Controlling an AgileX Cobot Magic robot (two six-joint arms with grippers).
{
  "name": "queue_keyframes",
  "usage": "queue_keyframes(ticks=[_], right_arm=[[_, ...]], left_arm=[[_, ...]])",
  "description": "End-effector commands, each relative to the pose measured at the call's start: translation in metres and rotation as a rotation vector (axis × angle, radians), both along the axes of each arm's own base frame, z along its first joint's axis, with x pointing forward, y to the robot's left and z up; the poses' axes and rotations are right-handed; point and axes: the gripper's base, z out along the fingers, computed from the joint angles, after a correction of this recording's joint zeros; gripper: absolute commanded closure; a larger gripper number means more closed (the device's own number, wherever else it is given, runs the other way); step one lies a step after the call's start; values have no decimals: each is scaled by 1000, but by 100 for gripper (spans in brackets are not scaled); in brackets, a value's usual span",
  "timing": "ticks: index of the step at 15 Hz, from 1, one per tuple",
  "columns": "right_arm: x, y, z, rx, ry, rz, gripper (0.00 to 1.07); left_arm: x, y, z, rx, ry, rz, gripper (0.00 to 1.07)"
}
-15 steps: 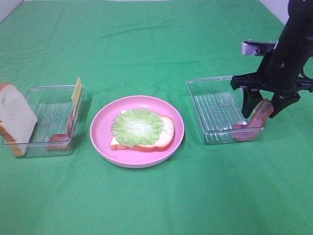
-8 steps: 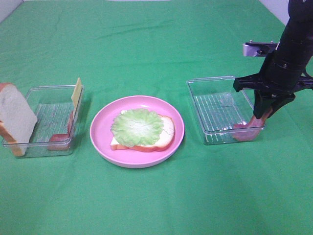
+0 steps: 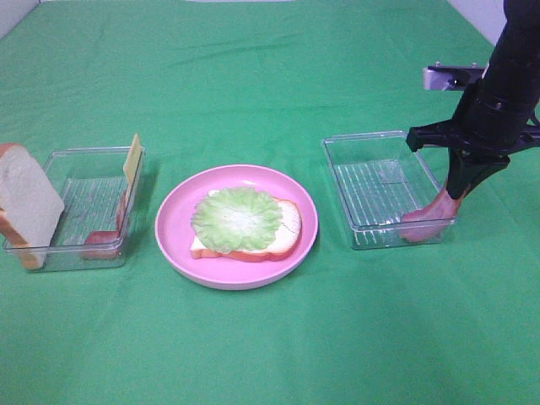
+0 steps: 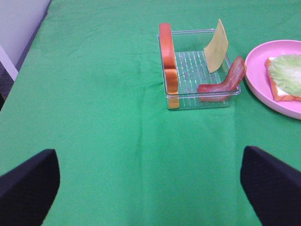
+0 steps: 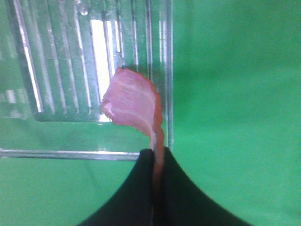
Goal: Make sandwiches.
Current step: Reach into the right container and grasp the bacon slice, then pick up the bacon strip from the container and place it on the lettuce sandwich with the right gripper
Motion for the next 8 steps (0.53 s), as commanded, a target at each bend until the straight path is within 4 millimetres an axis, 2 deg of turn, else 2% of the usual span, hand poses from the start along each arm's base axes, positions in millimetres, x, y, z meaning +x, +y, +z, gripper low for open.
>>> queue_keyframes(ticks=[1,5,6,8], right_arm=[[-12,4,35,76,-57,-39,107],[-32,19,89,283,-176,-54,107],[-34,25,93,311,-184,-38,107],[-41,56,97,395,-185,32,107]], left_arm=[[-1,-1,0,-5,-25,-2,9],[-1,-1,0,-5,-25,-2,9],[-1,-1,0,-5,-25,-2,9],[-1,-1,0,-5,-25,-2,9]])
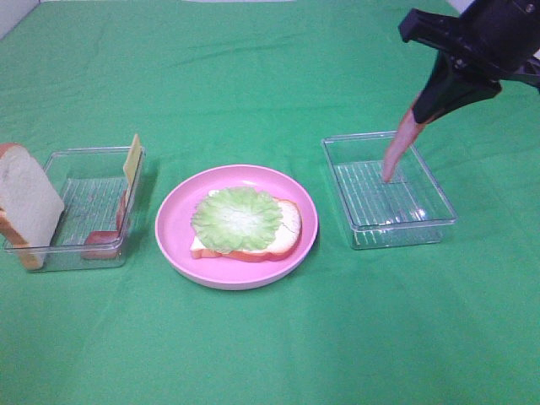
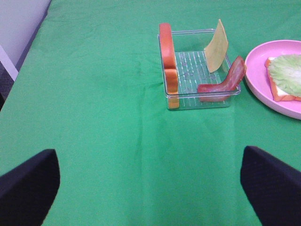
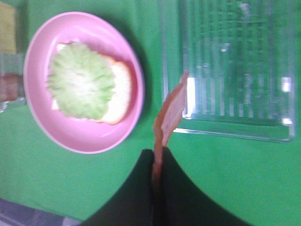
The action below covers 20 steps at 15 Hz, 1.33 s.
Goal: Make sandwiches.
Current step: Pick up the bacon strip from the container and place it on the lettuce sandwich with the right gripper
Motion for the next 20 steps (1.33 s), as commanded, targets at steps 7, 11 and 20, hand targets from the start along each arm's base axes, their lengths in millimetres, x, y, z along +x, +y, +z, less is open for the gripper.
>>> queue_keyframes(ticks=[7,11,20], right_arm=[[-15,145,-5,230,-74,252,107],[7,191,-22,283,-32,313,107],[39,215,-97,244,107,316,107]], left_arm=[[-1,-1,0,-5,-25,-2,9],[-1,-1,0,-5,-25,-2,9],[-1,-1,0,-5,-25,-2,9]])
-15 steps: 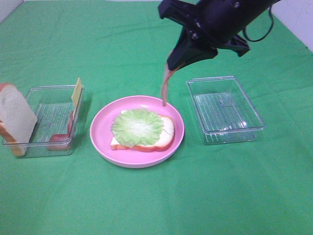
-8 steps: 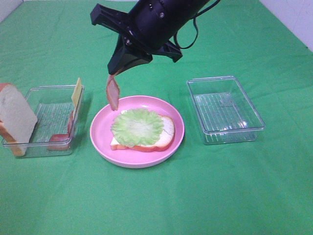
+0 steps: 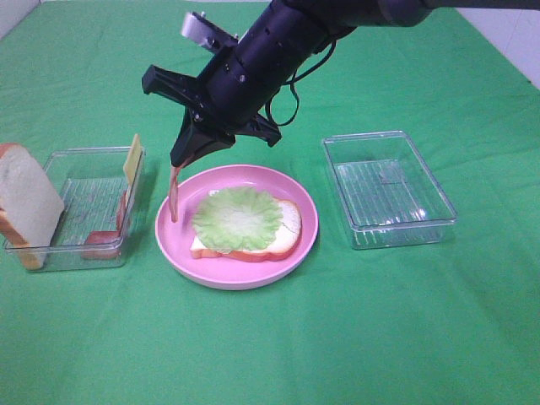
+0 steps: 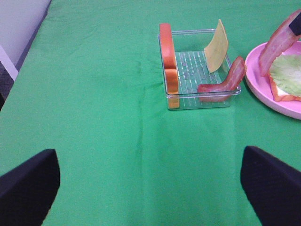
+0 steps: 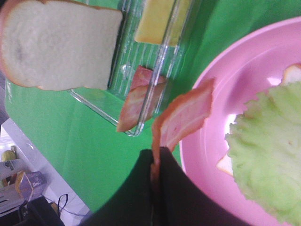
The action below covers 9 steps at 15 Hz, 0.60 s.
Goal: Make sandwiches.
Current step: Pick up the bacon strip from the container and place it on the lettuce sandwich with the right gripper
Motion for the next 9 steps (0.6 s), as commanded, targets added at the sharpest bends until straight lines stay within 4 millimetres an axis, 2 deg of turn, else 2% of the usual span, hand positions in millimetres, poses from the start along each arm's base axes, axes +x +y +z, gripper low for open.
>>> queue_keyframes(ticks=[1,5,7,9], right_arm=[[1,-1,-8,-18,9,17,107],[4,-21,-22,-259,-44,85,107],[7,-33,-22,-387,-75,70,107],[9,-37,-19,-432,-97,66,107]], left_arm=[[-1,-1,0,-5,-25,-2,9],[-1,-1,0,-5,-25,-2,9],[-1,-1,0,-5,-25,-2,9],[-1,-1,0,-5,-25,-2,9]])
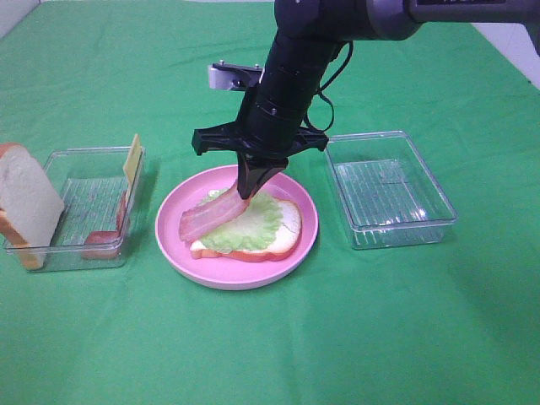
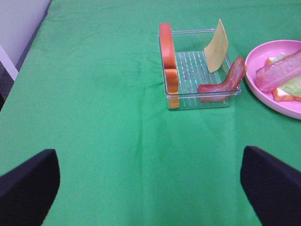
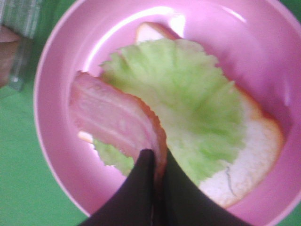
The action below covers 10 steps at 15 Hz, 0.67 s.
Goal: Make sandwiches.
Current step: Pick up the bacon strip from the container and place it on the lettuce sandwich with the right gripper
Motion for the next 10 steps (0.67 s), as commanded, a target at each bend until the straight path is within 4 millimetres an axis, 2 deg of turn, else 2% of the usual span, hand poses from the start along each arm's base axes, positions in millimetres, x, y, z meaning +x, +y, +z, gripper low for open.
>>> queue_keyframes(ticks=[1,4,5,6,8,9,10], right_arm=[[3,-8,6,-55,-26,-8,107],[2,-8,5,-56,-24,-6,107],[3,-8,5,-55,-25,-7,104],[2,-7,5,-55,-26,-6,89],[0,-7,8,-58,-20,-3,30],[-1,-7,11,-59,-19,2,7],[-1,-9,15,-66,-31,7,9]], left_arm=[[-1,-1,0,-5,-25,-2,9],[-1,-1,0,-5,-25,-2,9],[-1,-1,0,-5,-25,-2,9],[-1,-1,0,-5,-25,-2,9],[-1,-1,0,-5,-25,-2,9],[-1,-1,0,-5,-25,-2,9],[-1,-1,0,-5,-25,-2,9]])
